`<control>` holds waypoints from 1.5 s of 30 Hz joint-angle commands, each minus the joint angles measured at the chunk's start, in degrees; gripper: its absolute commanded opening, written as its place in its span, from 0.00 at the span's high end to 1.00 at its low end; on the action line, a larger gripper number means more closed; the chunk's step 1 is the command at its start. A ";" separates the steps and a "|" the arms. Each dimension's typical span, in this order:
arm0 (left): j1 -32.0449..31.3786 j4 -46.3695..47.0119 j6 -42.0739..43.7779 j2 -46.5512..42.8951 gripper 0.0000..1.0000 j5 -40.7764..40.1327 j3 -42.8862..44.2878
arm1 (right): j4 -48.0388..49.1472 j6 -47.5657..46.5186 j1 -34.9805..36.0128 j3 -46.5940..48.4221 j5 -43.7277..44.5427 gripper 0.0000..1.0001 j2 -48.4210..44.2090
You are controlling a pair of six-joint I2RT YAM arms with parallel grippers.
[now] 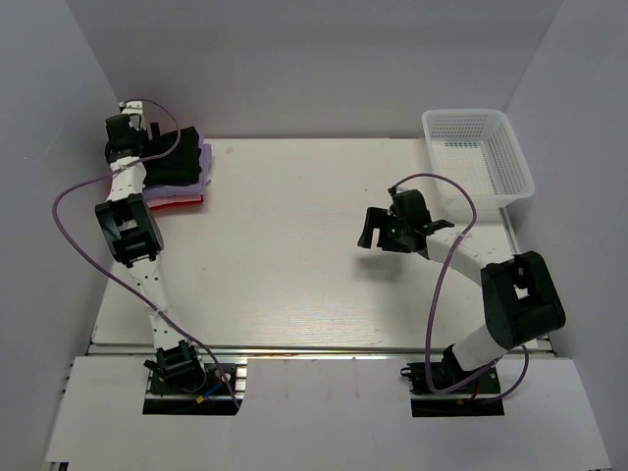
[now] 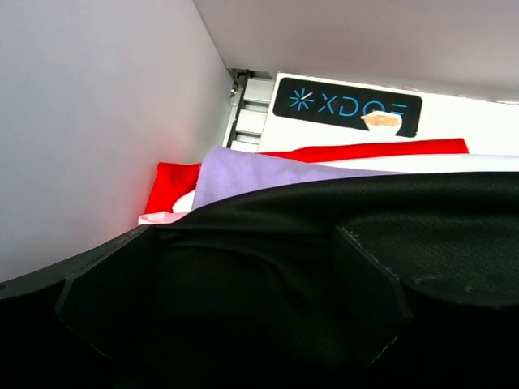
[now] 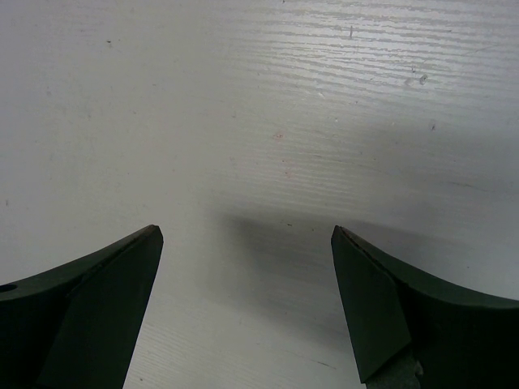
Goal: Fold and stack the t-shirts
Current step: Put the neatly folded tshirt into the corner of the board with the left arm
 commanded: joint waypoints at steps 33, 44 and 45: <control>-2.35 -8.77 -19.27 -35.79 0.01 10.30 -23.57 | 0.68 -1.66 0.13 -10.47 -3.33 0.10 -28.68; -23.33 10.95 -30.36 -69.03 0.01 12.45 -71.40 | 4.37 -0.43 0.13 -15.39 -0.43 0.10 -30.35; -28.66 10.24 -30.36 -69.91 0.01 10.51 -72.98 | 4.19 -0.17 0.13 -15.39 -0.17 0.10 -30.35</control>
